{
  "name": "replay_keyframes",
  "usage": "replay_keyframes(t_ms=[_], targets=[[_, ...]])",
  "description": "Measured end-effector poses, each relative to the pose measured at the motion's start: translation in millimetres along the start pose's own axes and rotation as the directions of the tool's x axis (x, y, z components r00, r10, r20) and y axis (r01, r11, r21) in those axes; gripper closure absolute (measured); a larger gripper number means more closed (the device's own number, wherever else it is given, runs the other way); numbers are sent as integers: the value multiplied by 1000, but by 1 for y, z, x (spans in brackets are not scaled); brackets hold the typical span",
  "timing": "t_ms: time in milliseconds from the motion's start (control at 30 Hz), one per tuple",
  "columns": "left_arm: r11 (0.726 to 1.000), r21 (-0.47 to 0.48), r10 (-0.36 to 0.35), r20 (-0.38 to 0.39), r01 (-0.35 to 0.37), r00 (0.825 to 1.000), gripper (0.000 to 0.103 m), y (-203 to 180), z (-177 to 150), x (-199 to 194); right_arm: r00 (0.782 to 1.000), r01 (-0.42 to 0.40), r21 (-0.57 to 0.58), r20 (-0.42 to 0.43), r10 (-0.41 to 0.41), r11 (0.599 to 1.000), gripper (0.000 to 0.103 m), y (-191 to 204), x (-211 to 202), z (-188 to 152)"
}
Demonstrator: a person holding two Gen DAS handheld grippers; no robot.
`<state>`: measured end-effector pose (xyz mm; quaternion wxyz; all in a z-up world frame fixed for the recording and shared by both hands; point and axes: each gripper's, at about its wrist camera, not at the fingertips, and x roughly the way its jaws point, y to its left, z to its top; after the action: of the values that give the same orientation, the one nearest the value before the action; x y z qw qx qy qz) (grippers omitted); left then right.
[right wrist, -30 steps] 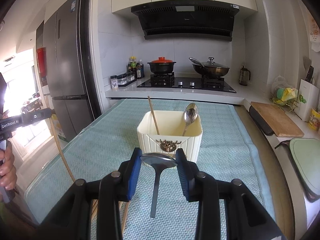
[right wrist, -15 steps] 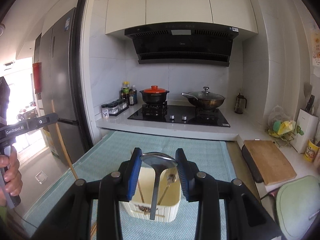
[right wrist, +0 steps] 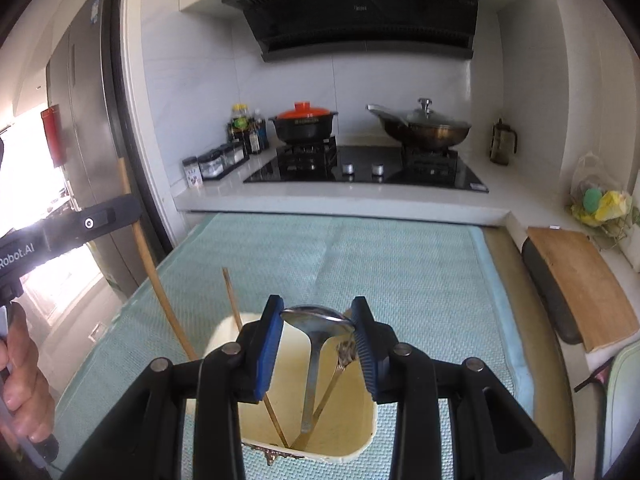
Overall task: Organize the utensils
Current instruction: 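Open the left tool over the holder while the right tool releases the small spoon, then move both tools back toward the remaining chopsticks on the mat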
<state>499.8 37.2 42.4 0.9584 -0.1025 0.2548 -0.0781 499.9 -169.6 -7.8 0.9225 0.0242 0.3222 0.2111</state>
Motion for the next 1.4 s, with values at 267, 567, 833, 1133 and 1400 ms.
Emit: replay_keyframes(t_ms=[267, 567, 833, 1133, 1400], targets=[[999, -6, 39, -100, -40, 994, 100, 4, -33, 42, 994, 70, 2, -86, -69, 998, 68, -9, 43, -33], [998, -34, 55, -169, -62, 984, 83, 13, -37, 58, 992, 108, 5, -71, -107, 994, 61, -16, 36, -21], [996, 69, 70, -102, -63, 992, 51, 14, -26, -44, 996, 78, -36, 56, -76, 996, 49, -10, -61, 11], [962, 241, 158, -98, -130, 983, 25, 42, -92, -219, 996, 13, -128, 90, -1, 992, 49, 16, -178, -79], [956, 204, 235, -102, -210, 967, 19, 48, -192, -272, 993, 99, -97, 76, -92, 990, 49, 32, -207, -199]])
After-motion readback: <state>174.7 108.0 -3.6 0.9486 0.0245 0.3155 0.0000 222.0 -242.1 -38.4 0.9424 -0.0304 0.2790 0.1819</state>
